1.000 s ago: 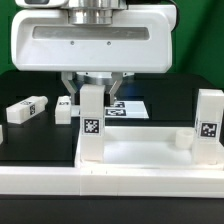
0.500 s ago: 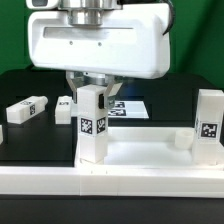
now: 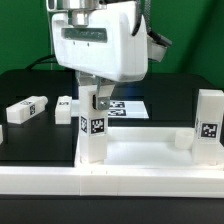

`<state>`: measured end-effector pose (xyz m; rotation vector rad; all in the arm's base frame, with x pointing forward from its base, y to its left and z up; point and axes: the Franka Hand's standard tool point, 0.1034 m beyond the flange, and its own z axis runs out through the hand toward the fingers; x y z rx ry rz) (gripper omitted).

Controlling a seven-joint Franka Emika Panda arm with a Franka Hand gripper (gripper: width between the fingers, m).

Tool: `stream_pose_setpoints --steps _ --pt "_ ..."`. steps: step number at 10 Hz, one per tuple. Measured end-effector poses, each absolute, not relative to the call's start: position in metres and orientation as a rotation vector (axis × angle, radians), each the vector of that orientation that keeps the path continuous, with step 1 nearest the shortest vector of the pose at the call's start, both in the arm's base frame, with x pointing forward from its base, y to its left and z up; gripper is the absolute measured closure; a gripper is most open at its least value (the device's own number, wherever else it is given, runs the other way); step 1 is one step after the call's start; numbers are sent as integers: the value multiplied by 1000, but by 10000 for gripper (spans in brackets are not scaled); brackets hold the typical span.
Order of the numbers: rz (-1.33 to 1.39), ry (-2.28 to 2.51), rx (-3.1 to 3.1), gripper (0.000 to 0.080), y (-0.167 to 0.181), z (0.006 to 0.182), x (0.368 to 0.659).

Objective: Assemble desk

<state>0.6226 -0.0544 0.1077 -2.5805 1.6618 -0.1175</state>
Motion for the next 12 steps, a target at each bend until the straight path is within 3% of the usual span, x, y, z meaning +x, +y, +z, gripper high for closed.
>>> stream_pose_setpoints --steps 1,2,3,4,12 --pt "-117 1647 -2590 504 -54 107 623" --pt "-120 1592 -2626 285 -54 107 623" --pt "-123 1511 -2676 285 -55 107 622" --pt "-129 1369 -2757 178 -55 107 622" --pt "-159 220 -3111 151 -56 108 624"
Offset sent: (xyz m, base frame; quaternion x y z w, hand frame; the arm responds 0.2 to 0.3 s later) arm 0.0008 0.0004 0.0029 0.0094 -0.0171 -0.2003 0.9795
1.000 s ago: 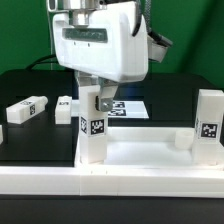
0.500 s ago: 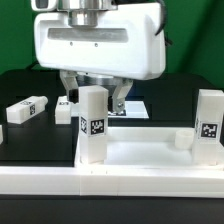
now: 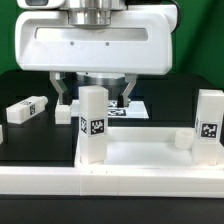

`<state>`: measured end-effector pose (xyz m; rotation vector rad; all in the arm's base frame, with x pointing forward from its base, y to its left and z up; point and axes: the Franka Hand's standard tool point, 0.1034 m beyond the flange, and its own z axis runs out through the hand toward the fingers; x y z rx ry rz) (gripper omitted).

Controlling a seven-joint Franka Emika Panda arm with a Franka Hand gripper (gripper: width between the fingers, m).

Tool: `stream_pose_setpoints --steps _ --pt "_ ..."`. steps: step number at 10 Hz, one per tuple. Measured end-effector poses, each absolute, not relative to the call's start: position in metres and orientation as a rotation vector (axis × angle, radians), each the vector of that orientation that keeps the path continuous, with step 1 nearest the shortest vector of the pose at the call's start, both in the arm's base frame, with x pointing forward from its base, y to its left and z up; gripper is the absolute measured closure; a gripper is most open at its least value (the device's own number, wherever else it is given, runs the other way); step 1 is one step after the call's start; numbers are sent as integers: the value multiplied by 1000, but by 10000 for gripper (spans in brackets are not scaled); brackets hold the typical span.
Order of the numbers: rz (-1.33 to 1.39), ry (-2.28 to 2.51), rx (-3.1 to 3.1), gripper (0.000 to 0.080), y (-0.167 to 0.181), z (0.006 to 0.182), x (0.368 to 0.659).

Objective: Assemble desk

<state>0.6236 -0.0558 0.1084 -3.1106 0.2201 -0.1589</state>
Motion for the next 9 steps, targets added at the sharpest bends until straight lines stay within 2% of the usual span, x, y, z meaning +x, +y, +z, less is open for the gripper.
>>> stream_pose_setpoints --steps 5,8,9 --pt "-128 -438 -3137 151 -55 107 625" --pt "-121 -555 -3131 163 -57 106 624" --pt "-120 -555 -3131 332 -57 106 624"
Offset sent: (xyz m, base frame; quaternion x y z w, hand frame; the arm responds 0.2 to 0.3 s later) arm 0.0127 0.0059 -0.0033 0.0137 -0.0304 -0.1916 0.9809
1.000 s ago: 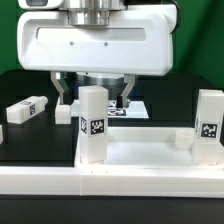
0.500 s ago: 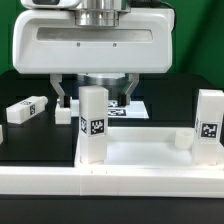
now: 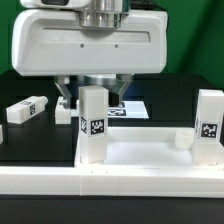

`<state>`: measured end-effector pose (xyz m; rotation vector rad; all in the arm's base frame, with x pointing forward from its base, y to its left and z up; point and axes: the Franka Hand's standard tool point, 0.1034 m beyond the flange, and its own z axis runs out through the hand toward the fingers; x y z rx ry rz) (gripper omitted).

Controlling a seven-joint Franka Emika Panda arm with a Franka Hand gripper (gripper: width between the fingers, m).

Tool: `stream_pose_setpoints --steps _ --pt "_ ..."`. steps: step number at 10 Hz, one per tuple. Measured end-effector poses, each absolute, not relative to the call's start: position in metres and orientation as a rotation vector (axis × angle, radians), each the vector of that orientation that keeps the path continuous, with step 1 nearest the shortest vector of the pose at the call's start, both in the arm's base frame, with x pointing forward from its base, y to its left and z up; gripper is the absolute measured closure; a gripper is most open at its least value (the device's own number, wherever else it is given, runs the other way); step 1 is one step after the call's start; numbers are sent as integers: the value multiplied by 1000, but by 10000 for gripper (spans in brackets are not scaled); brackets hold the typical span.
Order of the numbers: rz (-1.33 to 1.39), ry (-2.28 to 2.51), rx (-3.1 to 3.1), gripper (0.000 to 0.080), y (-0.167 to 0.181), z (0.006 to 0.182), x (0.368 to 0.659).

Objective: Assemble desk

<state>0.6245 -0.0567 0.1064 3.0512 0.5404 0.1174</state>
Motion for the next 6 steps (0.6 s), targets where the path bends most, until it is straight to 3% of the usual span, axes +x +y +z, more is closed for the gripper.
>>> stream_pose_setpoints --steps 1,4,6 --pt "117 540 3051 513 -57 106 624" --pt "121 443 3074 510 -56 106 624" --pt "136 41 3135 510 -58 105 623"
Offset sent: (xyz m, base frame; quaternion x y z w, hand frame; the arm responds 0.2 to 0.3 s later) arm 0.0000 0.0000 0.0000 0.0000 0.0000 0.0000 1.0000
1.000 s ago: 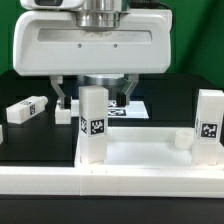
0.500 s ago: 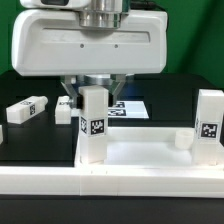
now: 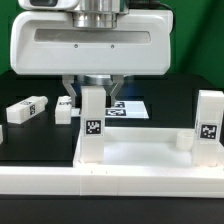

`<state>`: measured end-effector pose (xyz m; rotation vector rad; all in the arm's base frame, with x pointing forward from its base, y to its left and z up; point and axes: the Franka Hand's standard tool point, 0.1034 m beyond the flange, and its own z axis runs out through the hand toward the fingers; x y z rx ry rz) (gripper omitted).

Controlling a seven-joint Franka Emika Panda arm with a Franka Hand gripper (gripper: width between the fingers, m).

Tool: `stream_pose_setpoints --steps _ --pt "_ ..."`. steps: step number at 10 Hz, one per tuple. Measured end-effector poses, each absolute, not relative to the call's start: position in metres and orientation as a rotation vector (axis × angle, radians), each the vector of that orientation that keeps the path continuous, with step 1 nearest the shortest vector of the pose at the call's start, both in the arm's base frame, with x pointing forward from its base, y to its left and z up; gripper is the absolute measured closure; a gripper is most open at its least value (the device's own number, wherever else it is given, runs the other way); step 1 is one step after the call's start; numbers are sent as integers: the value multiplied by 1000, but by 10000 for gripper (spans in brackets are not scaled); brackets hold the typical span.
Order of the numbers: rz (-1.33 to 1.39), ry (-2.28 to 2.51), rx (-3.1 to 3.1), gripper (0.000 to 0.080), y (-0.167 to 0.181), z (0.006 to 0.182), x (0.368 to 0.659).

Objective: Assemble desk

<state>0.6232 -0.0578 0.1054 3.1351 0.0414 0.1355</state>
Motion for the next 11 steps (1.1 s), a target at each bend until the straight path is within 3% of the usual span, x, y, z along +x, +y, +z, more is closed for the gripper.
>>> stream_pose_setpoints --steps 8,11 --pt "113 -1383 2878 509 -55 103 622" --pt "92 -1711 2724 509 -56 104 622"
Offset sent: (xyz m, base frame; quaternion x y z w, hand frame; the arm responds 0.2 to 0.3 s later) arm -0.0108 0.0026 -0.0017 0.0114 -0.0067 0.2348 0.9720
